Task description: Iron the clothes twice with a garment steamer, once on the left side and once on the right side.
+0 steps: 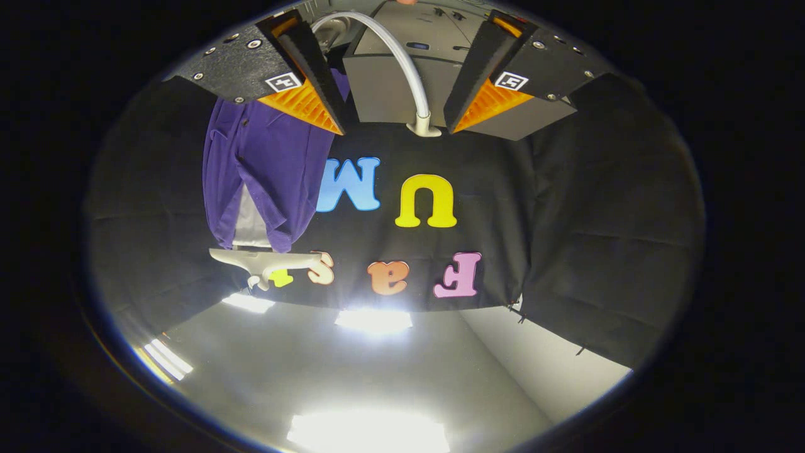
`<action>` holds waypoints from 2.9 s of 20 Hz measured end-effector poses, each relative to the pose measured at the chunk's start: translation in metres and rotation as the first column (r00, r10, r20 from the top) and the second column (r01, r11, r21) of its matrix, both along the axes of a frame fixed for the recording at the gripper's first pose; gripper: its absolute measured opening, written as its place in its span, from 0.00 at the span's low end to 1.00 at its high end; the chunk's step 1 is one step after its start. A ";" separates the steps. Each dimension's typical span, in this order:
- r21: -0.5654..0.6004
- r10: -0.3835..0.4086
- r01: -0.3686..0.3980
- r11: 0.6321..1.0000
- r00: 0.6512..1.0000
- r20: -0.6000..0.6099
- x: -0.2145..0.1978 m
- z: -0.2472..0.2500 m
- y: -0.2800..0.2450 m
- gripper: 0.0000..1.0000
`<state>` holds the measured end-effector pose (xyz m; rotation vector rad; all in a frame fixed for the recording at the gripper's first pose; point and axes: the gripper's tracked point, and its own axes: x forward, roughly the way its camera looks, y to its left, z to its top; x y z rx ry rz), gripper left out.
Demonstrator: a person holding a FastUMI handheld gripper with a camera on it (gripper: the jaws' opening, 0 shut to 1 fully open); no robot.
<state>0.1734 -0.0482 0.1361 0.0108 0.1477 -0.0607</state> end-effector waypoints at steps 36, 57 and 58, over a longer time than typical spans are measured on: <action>0.309 0.147 0.100 0.946 0.715 -0.683 0.311 -0.233 0.063 0.91; 0.151 0.075 -0.006 0.988 0.887 -0.457 0.232 -0.160 0.051 0.30; 0.143 0.074 -0.014 0.990 0.902 -0.425 0.221 -0.148 0.050 0.30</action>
